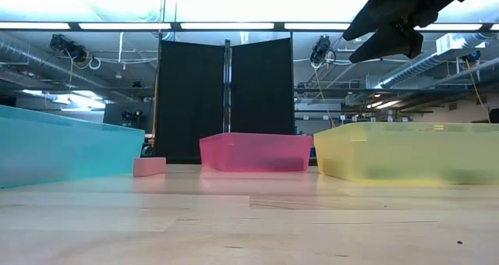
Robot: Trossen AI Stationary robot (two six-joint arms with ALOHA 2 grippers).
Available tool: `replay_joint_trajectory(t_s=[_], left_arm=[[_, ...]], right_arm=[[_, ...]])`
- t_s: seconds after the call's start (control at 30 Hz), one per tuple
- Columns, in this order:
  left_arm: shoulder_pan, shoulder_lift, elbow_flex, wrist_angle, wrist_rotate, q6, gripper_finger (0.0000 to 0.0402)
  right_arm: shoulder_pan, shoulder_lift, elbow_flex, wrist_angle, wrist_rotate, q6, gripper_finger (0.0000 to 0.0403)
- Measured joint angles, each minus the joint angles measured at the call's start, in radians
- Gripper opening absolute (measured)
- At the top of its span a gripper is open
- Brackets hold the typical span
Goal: Sort blocks
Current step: Put the green block into the yellow bin
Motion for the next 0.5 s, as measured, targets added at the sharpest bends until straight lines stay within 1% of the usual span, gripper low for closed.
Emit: replay_joint_trajectory(t_s=[0.3,0.4,0.5], left_arm=[[0.0,0.0,-0.029,0.041,-0.001,0.005,0.0245],[0.0,0.0,-0.029,0.043,-0.001,0.012,0.0234],[0.0,0.0,-0.029,0.046,-0.001,0.013,0.0212]], right_arm=[[0.0,0.0,0.0,0.0,0.008,0.002,0.0272],[0.0,0.0,0.0,0.0,0.015,0.006,0.0272],[0.0,0.0,0.0,0.0,0.015,0.006,0.0272]])
